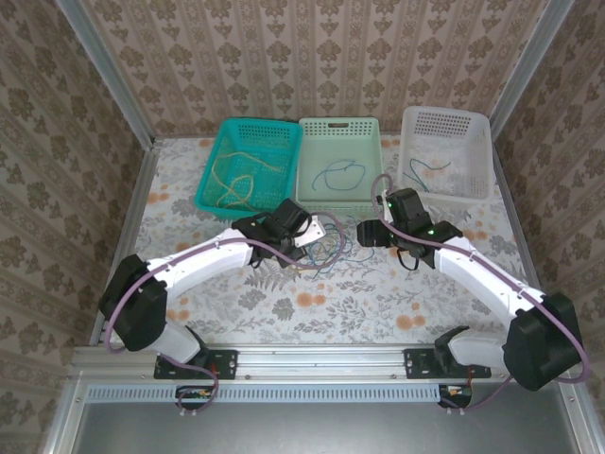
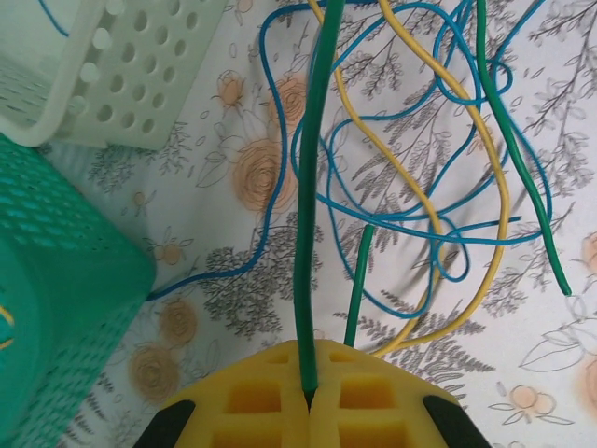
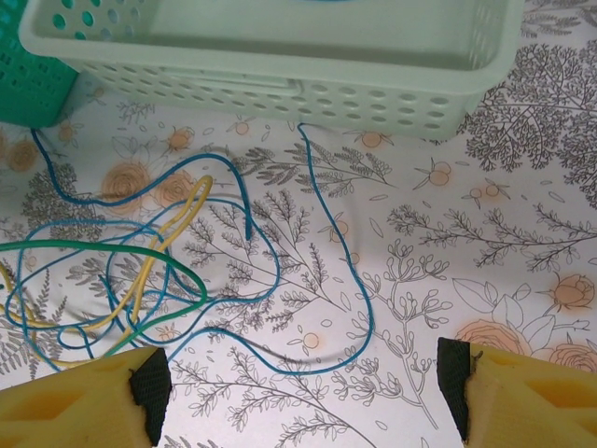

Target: Untangle the cables

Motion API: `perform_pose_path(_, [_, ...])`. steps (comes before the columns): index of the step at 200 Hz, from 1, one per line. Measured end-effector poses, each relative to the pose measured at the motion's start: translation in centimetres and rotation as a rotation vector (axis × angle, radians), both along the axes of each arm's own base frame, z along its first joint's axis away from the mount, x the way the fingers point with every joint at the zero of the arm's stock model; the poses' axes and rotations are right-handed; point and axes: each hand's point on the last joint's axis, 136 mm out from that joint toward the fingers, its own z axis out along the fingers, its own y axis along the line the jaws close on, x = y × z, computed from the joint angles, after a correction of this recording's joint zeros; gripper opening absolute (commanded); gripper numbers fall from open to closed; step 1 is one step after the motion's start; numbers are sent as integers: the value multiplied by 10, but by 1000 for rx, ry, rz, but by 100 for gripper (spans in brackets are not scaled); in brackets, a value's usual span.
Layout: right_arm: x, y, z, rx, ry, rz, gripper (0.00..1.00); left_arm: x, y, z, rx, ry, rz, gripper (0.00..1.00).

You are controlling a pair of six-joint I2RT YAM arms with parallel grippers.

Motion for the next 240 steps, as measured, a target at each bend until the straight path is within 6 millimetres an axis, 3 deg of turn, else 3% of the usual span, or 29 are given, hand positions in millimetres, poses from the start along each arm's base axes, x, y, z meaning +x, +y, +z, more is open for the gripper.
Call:
perform_pose_path(60, [0, 0, -2, -2, 5, -1, 79, 7, 9, 13, 49, -76, 11, 0])
perform_pose_path(113, [1, 3, 0, 15, 1, 15, 79, -1, -2, 61, -107, -135, -22, 0])
perform_pose_path(147, [-3, 5, 13, 55, -71, 65, 80, -7, -16, 90, -273, -137, -44, 0])
perform_pose_path(182, [-9, 2, 39, 191, -156, 103, 80, -16, -24, 79, -341, -68, -56, 0])
perform_pose_path(213, [-21, 20, 63, 282, -212, 224, 77, -20, -29, 75, -380, -27, -66, 0])
perform_pose_path(240, [-29, 28, 67, 311, -213, 300, 75, -21, -33, 78, -415, -14, -82, 0])
